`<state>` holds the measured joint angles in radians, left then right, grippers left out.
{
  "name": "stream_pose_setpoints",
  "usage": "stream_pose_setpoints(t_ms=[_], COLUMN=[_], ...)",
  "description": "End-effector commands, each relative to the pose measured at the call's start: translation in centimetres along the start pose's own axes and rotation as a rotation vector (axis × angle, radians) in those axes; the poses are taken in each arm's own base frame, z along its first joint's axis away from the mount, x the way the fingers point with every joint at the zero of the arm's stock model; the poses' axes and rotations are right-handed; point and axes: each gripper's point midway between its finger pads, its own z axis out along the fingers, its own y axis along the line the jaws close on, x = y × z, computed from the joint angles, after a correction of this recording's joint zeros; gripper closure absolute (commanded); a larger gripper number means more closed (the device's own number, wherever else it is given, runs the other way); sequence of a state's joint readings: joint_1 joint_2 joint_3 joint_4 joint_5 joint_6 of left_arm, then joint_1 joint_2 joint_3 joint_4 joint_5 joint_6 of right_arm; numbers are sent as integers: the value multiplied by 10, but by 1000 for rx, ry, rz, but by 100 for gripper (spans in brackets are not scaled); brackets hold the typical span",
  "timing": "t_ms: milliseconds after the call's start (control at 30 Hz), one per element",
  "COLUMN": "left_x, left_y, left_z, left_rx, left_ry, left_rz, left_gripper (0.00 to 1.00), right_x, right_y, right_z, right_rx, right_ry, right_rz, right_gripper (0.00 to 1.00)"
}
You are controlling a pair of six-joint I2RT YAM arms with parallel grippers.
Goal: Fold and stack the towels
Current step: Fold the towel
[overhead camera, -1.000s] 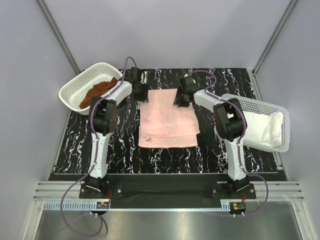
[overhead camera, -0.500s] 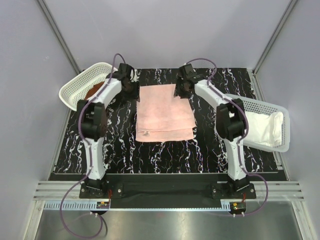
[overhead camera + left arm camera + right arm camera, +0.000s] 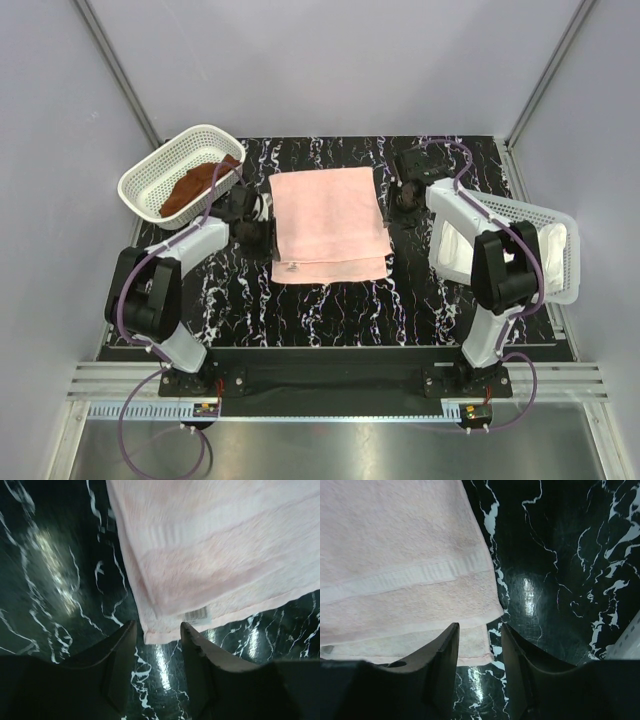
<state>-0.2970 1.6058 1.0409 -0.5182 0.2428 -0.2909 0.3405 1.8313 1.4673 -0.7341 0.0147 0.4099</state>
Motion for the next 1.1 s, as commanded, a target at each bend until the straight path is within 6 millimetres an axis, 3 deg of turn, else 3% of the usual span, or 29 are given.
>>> stream_pose_setpoints(t_ms=[0, 400, 733, 1067], left_x=[-11, -1, 8, 15], left_y=[-22, -11, -3, 4], left_z=[6, 21, 33, 40], left_rx=[94, 37, -27, -59], left_ry=[-70, -61, -37, -11], left_rz=[-30, -87, -75, -74], left_gripper=[55, 55, 56, 66], right_x=[17, 50, 61, 70], right_y=[4, -8, -16, -23], right_z=[9, 48, 60, 66], right_rx=[-51, -25, 7, 21], right_ry=[60, 154, 174, 185], right_rz=[-14, 3, 1, -7], right_gripper=[54, 58, 58, 65])
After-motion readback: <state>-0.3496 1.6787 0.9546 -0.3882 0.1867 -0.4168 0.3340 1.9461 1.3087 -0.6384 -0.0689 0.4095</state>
